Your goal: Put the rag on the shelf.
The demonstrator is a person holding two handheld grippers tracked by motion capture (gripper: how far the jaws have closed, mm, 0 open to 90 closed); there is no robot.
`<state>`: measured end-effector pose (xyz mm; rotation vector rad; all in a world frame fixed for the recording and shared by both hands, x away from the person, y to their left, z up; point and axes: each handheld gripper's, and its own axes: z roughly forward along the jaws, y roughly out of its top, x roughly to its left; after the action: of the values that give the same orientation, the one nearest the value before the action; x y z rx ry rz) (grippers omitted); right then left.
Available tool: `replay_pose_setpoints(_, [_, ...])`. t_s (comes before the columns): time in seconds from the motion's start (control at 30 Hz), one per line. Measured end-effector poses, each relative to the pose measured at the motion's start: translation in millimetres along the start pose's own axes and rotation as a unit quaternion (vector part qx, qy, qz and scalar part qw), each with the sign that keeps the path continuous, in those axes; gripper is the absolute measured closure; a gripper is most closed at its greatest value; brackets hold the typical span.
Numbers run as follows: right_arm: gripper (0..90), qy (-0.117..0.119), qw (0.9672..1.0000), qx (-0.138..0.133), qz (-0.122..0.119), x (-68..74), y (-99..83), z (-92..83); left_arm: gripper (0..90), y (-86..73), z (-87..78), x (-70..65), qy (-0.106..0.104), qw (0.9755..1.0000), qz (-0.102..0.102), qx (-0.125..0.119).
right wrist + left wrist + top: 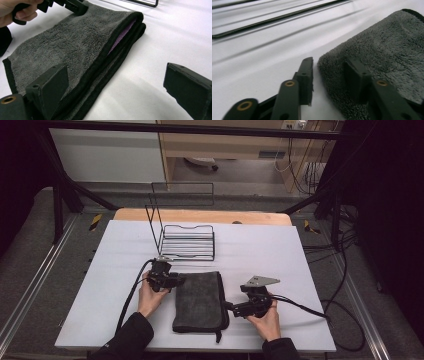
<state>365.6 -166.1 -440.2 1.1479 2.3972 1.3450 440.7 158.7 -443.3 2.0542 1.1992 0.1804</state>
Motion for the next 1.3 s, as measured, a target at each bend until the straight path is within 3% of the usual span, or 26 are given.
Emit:
replay_pose_setpoints(0.2, [10.2, 0.001, 1.0, -0.001, 0.007, -1.4, 1.9, 0.5, 70.1, -2.6, 1.1, -3.0, -0.002, 1.0, 0.005, -0.002])
replay_pose_setpoints(0.5, [13.9, -0.002, 0.9996, -0.013, 0.025, -10.0, 13.0, 5.7, 73.8, -4.8, 2.3, -5.9, 0.002, 0.9999, 0.011, -0.006])
replay_pose_setpoints(0.57, [15.6, -0.002, 0.9992, -0.015, 0.037, -13.0, 18.3, 10.3, 74.0, -4.8, 2.4, -6.1, 0.004, 0.9999, 0.013, -0.006])
replay_pose_setpoints(0.7, [16.8, -0.012, 0.9993, -0.01, 0.033, -18.2, 32.7, 26.8, 74.1, -5.2, 2.6, -4.7, -0.001, 0.9999, 0.01, -0.007])
replay_pose_setpoints(0.93, [27.9, -0.021, 0.9985, -0.002, 0.049, -26.1, 52.1, 59.7, 74.1, -5.5, 2.6, -4.4, -0.002, 0.9999, 0.013, -0.008])
replay_pose_setpoints(1.03, [32.4, -0.024, 0.9979, 0.006, 0.06, -31.4, 53.6, 70.5, 74.1, -6.1, 2.6, -4.6, -0.002, 0.9999, 0.014, -0.01])
replay_pose_setpoints(1.17, [43.1, -0.026, 0.9983, 0.024, 0.046, -32.9, 51.6, 74.7, 74.1, -6.5, 2.8, -4.1, -0.003, 0.9998, 0.015, -0.012])
replay_pose_setpoints(1.3, [47.9, -0.021, 0.9983, 0.039, 0.038, -32.1, 47.7, 77.1, 74.1, -6.7, 2.8, -4.2, -0.003, 0.9998, 0.014, -0.012])
